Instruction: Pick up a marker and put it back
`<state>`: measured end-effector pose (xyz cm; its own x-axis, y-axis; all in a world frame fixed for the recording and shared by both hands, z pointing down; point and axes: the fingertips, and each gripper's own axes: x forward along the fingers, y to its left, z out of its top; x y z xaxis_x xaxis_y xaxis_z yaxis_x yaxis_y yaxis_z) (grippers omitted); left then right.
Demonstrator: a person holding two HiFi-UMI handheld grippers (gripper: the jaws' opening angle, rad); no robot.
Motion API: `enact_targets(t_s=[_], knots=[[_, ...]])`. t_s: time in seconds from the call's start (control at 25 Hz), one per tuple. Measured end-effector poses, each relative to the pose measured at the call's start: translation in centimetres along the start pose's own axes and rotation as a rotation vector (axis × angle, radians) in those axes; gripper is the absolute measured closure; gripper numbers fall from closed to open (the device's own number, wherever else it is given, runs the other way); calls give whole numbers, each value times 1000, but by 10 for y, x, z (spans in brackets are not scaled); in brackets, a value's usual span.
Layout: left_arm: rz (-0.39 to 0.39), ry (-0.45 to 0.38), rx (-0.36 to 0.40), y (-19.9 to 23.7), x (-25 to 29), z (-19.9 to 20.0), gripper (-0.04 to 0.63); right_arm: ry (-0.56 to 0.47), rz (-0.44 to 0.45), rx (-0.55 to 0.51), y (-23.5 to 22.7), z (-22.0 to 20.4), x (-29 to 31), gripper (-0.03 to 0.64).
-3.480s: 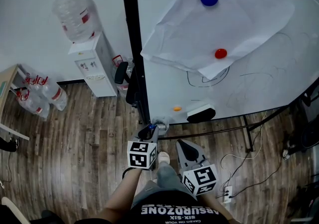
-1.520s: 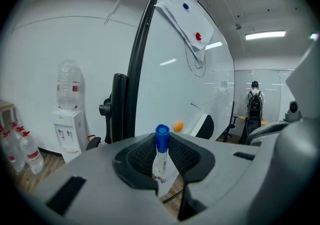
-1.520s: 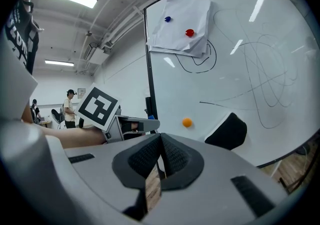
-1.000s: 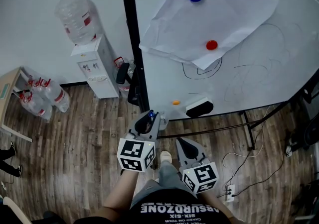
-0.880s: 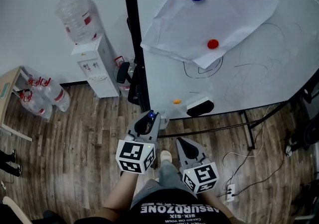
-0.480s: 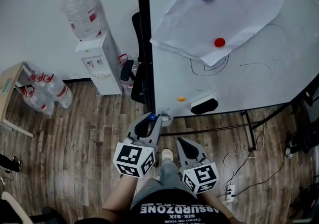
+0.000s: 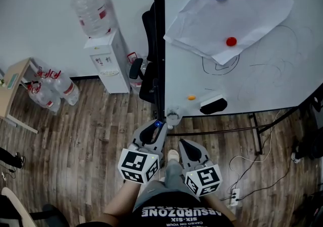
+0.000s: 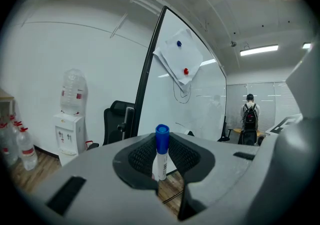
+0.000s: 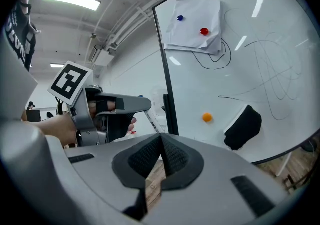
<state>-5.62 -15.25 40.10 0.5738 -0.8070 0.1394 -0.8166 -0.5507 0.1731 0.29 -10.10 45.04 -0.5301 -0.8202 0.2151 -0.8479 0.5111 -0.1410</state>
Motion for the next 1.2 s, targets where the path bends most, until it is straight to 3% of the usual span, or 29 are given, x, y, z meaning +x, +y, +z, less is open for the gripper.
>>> enact_targets(t_s=[1.2], knots=[[47, 117, 16, -3, -14, -73, 517, 3, 20, -11, 14, -4, -8, 620]])
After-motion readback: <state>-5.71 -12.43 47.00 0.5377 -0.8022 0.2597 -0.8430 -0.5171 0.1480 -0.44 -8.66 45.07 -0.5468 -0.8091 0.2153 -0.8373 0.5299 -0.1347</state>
